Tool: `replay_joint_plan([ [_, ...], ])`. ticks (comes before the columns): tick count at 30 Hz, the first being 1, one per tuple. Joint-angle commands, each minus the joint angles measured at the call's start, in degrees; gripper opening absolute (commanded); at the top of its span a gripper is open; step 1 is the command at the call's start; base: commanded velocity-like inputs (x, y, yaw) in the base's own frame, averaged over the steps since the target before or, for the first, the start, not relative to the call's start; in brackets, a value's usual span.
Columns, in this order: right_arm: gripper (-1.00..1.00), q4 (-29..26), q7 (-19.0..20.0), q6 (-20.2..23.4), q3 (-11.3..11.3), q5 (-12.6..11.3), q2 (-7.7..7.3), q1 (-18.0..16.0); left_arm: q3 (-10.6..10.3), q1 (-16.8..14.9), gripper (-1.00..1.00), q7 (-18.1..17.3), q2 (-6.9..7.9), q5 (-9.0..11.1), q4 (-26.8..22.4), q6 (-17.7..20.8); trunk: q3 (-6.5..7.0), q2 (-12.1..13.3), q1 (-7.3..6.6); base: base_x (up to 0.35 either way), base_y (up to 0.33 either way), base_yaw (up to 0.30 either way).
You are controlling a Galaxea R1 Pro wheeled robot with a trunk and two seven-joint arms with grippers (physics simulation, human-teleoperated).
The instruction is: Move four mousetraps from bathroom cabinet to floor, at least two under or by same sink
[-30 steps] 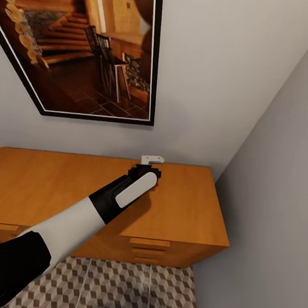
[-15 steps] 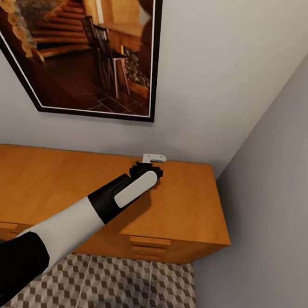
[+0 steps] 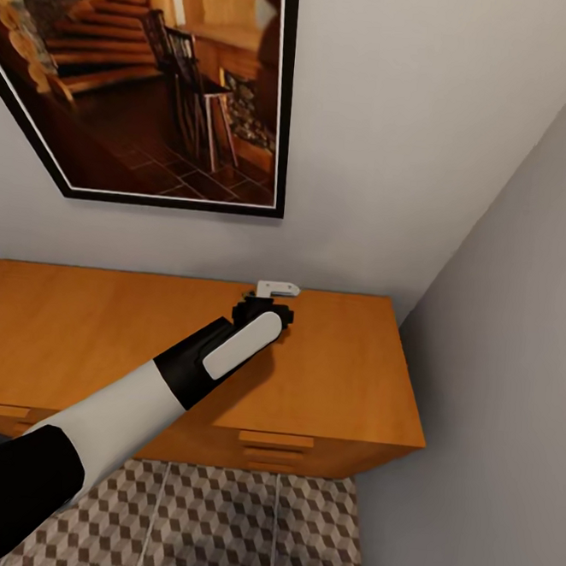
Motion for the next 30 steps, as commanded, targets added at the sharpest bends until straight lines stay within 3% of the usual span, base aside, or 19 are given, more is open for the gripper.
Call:
replay_joint_plan([
  [1, -1.00, 0.04, -0.17, -0.20, 0.51, -0.55, 0.02, -0.03, -0.07, -0.08, 1.00, 0.42, 0.05, 0.29, -0.35, 0.55, -0.18, -0.10, 0.03, 0.000, 0.000, 0.000],
  [5, -1.00, 0.04, -0.17, -0.20, 0.51, -0.55, 0.02, -0.03, 0.21, -0.08, 1.00, 0.42, 0.20, 0.26, -1.21, 2.50, -0.54, -0.10, 0.03, 0.000, 0.000, 0.000],
  [13, -1.00, 0.04, -0.17, -0.20, 0.51, -0.55, 0.02, -0.03, 3.77, -0.08, 1.00, 0.42, 0.21, 0.26, -3.02, 6.10, -1.27, -0.10, 0.03, 0.000, 0.000, 0.000],
  [30, -1.00, 0.04, -0.17, -0.20, 0.51, -0.55, 0.07, -0.03, 4.67, -0.14, 1.00, 0.42, 0.21, 0.23, -3.79, 6.80, -2.82, -0.10, 0.03, 0.000, 0.000, 0.000],
])
